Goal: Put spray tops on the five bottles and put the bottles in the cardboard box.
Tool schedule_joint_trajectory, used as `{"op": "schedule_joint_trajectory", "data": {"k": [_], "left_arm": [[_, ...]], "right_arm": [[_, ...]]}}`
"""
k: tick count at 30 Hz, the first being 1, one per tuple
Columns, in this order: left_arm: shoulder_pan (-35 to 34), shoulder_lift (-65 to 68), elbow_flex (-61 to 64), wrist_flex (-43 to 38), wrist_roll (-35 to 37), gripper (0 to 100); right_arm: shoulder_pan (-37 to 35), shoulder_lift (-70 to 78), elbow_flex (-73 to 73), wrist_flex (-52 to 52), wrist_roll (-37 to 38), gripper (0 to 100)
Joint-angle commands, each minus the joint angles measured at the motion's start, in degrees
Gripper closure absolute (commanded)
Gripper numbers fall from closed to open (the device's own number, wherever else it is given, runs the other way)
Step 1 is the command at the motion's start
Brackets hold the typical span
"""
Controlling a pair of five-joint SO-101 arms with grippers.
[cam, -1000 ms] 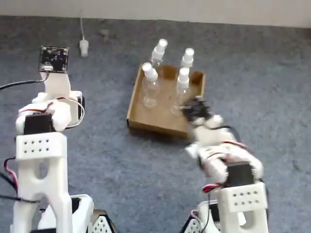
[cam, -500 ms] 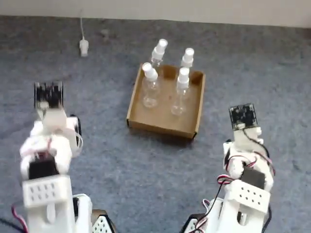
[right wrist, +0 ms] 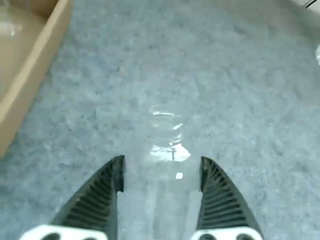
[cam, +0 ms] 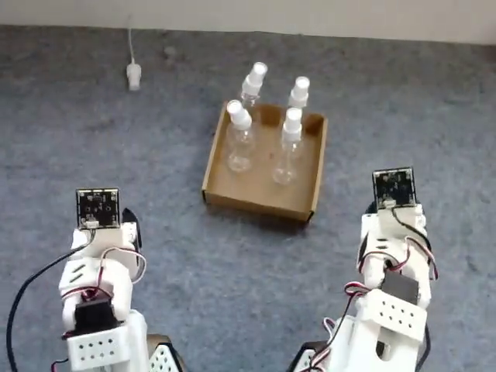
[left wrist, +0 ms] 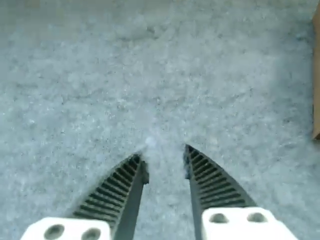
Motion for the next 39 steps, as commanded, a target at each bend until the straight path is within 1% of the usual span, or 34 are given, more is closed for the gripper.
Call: {"op": "schedule_joint_trajectory", "data": {"k": [1, 6, 13, 16, 19, 22, 25, 28, 32, 34, 36, 39], "left_arm": [[-0.66, -0.4, 1.45, -1.32, -0.53, 90], [-0.75, -0.4, 2.59, -1.05, -0.53, 90], [-0.4, -0.4, 2.68, -1.32, -0.35, 90], [-0.4, -0.4, 2.59, -1.32, -0.35, 90], [-0.48, -0.4, 2.59, -1.32, -0.26, 90], [-0.84, -0.4, 2.59, -1.32, -0.26, 90], [-0.84, -0.4, 2.59, -1.32, -0.18, 90], [-0.48, -0.4, 2.59, -1.14, -0.09, 90], [-0.48, -0.4, 2.59, -0.97, -0.18, 90], [-0.84, -0.22, 2.68, -0.53, -0.18, 90], [-1.1, -0.22, 2.68, 1.76, -0.44, 90], [-1.1, -0.13, 2.68, 7.91, -0.44, 90]], "right_arm": [[0.48, -0.75, -0.75, -3.21, -0.7, 95.4], [0.13, -0.75, -0.13, -3.03, -0.97, 79.5], [0.57, -1.1, 1.01, -3.03, -1.23, 76.3], [0.31, -1.1, 1.01, -2.95, -3.43, 71.7], [0.57, -1.19, 1.01, -2.95, -3.52, 69.0], [0.57, -3.47, 1.45, -2.95, -3.87, 71.8], [-0.22, -12.26, 2.77, -1.89, -3.87, 80.6], [-1.63, -24.57, 7.69, 4.0, -3.96, 87.1], [-4.53, -40.75, 17.98, 11.65, -3.78, 88.4], [-4.53, -40.22, 21.93, 13.14, -3.87, 88.6], [-3.74, -37.41, 22.2, 13.23, -3.87, 88.6], [-3.56, -36.97, 22.2, 13.49, -3.87, 90.7]]}}
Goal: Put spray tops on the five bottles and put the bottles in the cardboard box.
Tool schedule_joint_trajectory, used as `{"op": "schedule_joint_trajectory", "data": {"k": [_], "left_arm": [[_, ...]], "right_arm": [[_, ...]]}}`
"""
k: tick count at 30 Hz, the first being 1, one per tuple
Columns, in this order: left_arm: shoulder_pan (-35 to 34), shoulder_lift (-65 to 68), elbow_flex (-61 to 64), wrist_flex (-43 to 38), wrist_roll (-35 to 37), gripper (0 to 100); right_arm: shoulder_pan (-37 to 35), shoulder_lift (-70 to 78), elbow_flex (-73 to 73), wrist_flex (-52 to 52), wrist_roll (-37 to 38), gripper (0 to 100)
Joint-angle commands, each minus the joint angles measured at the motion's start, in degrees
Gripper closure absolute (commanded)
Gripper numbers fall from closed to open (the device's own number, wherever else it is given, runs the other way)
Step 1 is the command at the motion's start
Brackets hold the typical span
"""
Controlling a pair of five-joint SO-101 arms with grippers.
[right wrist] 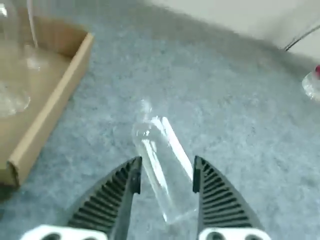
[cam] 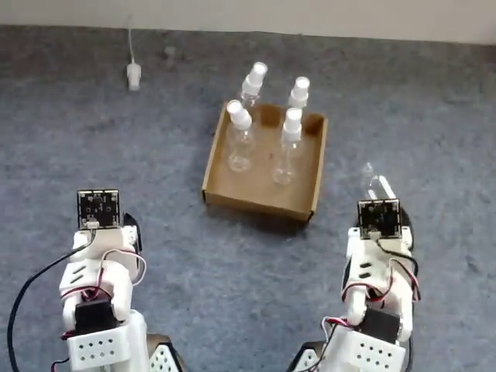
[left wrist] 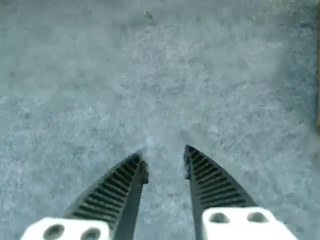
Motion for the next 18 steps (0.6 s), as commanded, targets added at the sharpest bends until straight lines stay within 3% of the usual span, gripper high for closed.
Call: {"op": "schedule_joint_trajectory", "data": {"k": [1, 5, 12, 18], "left_arm": [[-0.75, -0.13, 1.1, 9.05, -0.53, 90], [-0.75, -0.13, 1.1, 20.13, -0.62, 90], [-6.02, -0.13, 1.1, 21.01, -0.53, 90], [-6.11, -0.13, 1.1, 21.01, -0.44, 90]], "right_arm": [[-0.04, 0.22, 6.29, 0.13, -0.44, 92.4], [1.63, 0.22, 6.37, 2.33, -0.53, 94.6], [5.67, 0.31, 6.37, 15.52, -0.26, 94.6], [13.05, 0.31, 6.37, 28.09, -0.18, 94.6]]}}
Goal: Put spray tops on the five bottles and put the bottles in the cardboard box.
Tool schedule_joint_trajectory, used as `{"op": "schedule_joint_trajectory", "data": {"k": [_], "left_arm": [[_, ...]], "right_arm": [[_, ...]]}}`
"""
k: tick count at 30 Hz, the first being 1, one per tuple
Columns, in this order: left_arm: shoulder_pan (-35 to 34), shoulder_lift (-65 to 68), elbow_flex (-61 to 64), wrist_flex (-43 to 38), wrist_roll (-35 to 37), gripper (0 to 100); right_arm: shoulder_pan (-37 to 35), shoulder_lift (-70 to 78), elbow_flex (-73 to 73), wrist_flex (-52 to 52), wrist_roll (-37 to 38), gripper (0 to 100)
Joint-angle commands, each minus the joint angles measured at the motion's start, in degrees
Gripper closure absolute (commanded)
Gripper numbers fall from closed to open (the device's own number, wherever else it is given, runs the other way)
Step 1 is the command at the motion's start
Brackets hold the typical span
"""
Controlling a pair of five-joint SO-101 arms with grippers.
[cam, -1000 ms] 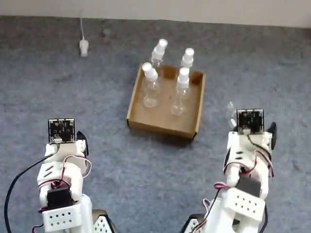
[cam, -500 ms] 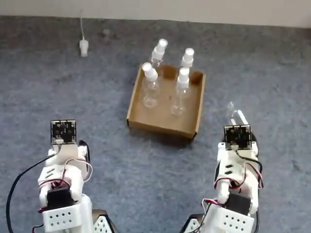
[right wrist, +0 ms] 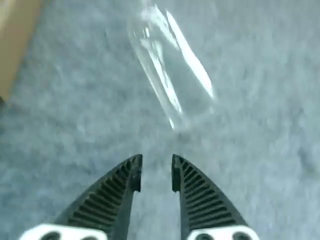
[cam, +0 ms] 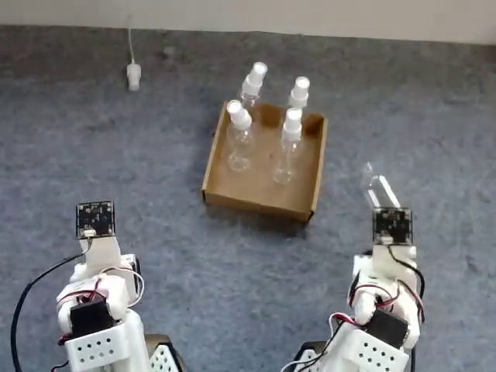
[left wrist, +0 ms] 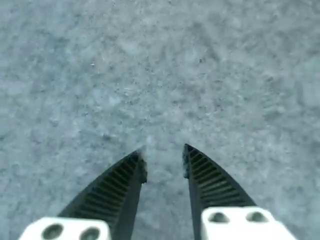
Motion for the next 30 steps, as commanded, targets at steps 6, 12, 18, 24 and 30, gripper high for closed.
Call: {"op": "schedule_joint_trajectory", "data": {"k": [6, 12, 18, 24, 30], "left_arm": [[-0.84, -0.13, 1.1, 0.44, -0.44, 90], [-0.84, -0.13, 1.1, 0.44, -0.44, 90], [-0.84, -0.13, 1.1, 0.44, -0.44, 90], [-0.84, -0.13, 1.1, 0.44, -0.44, 90], [-0.84, -0.13, 1.1, 0.44, -0.44, 90]], "right_arm": [[4.0, 0.13, 6.29, 11.21, -0.18, 94.6], [3.91, 0.13, 6.29, 11.21, -0.18, 94.6], [3.91, 0.13, 6.29, 11.21, -0.18, 94.6], [3.91, 0.13, 6.29, 11.21, -0.18, 94.6], [3.91, 0.13, 6.29, 11.21, -0.18, 94.6]]}}
